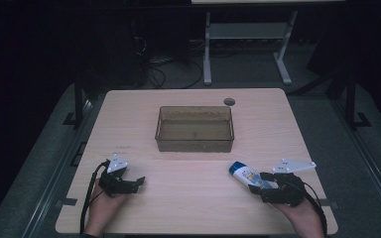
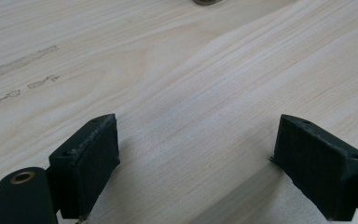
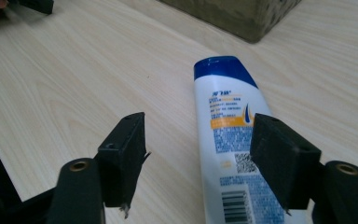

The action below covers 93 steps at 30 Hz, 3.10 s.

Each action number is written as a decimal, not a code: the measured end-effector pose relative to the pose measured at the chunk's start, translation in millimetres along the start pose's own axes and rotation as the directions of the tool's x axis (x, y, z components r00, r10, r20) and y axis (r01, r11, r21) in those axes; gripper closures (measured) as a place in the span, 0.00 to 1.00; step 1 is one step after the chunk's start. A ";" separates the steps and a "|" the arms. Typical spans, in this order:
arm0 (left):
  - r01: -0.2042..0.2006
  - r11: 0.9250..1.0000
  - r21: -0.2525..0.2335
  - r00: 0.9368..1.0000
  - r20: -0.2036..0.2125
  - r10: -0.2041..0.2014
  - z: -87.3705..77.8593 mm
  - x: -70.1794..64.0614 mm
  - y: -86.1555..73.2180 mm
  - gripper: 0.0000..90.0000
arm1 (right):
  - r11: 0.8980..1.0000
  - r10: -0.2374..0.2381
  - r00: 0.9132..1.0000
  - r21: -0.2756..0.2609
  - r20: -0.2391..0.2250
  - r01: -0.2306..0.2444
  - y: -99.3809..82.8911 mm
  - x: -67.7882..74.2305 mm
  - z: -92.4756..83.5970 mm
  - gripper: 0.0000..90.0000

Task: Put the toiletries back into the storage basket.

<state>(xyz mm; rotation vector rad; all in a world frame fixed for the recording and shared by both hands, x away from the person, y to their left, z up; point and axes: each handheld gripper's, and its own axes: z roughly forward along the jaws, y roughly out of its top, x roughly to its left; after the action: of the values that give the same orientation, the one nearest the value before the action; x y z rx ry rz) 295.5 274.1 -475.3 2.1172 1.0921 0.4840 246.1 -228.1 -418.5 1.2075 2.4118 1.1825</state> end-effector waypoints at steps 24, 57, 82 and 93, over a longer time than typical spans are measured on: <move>0.002 1.000 -0.001 1.000 0.001 -0.002 0.3 -0.2 0.2 0.14 | 0.992 -0.045 0.997 0.124 0.057 0.038 38.2 -8.0 23.9 0.16; 0.002 1.000 -0.002 1.000 0.002 -0.002 0.3 -0.2 0.1 0.14 | 0.884 -0.118 0.993 0.458 0.024 0.093 57.5 -24.4 88.3 0.16; 0.000 1.000 -0.002 1.000 0.003 0.000 0.3 -0.2 0.1 0.14 | 0.854 -0.165 0.986 0.504 0.030 0.128 51.1 -19.7 93.5 0.35; 0.000 1.000 -0.002 1.000 0.003 0.000 0.3 -0.2 0.1 0.14 | 0.879 -0.148 0.988 0.464 0.045 0.110 49.3 -22.2 86.7 0.36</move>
<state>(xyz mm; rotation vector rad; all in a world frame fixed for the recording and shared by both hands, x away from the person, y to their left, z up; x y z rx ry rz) 295.6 273.7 -475.4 2.1156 1.0902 0.4814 331.5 -177.9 -443.5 1.1517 2.7501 0.5196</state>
